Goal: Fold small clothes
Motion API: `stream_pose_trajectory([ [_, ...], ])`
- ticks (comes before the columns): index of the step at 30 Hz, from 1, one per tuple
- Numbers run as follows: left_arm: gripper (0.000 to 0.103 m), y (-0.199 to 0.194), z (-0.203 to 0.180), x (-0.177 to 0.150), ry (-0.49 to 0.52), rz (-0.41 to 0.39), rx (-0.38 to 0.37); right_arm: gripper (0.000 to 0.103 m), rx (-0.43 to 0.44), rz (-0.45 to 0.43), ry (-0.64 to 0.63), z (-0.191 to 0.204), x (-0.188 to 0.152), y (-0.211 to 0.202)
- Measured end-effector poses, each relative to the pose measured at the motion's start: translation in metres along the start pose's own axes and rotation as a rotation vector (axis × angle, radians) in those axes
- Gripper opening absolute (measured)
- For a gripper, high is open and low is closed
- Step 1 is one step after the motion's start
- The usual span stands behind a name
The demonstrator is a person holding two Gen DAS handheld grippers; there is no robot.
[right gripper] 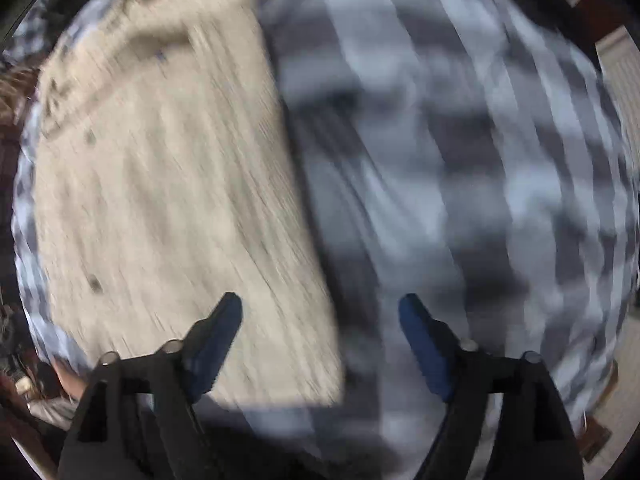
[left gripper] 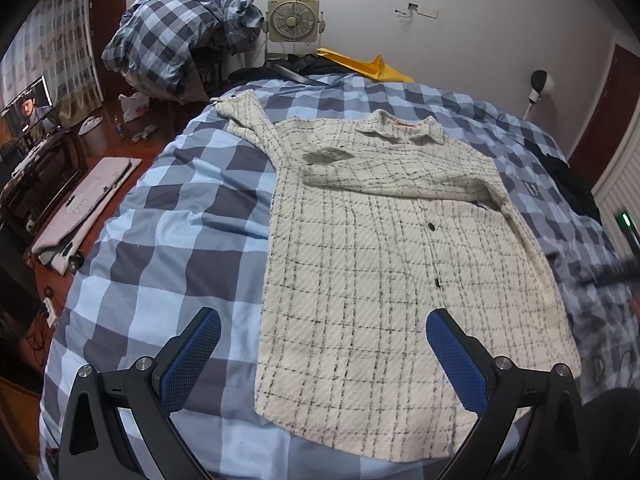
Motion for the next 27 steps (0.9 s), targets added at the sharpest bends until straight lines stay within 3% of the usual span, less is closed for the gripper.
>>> stream_pose_trajectory([
  [5,0.103,0.004,0.002,-0.004,0.001,0.02,0.008,0.08,-0.023,-0.067,-0.061,0.055,0.075,0.049],
  [9,0.103,0.007,0.006,-0.003,-0.021,0.035,0.002,0.08,-0.099,-0.142,-0.136,0.096,0.13,0.087],
  [15,0.103,0.012,0.005,-0.002,-0.034,0.053,-0.028,0.08,-0.164,-0.22,-0.212,0.13,0.181,0.102],
  [19,0.103,0.018,0.007,-0.001,-0.04,0.057,-0.021,0.08,-0.02,-0.223,0.002,0.141,0.168,0.075],
  [21,0.103,0.022,0.01,0.0,-0.047,0.068,-0.009,0.08,0.088,-0.22,0.125,0.117,0.132,0.04],
  [22,0.103,0.026,0.012,0.001,-0.057,0.081,-0.013,0.08,0.213,-0.253,0.192,0.115,0.117,0.018],
  [24,0.103,0.037,0.014,0.007,-0.075,0.113,-0.035,0.081,0.293,-0.344,0.227,0.111,0.089,-0.016],
  [27,0.103,0.062,0.008,0.025,-0.034,0.142,-0.064,0.099,0.203,-0.441,0.234,0.103,0.081,-0.025],
])
Point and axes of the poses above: each gripper's, at about its wrist camera, not at the fingertips, and y roughly the way its jaws point, z to its left, x to its top, the point moved 3 cm from there along y, roughly the way its jaws point, and after that the axes turned 11 degrees about -z, right-handed, at the moved point
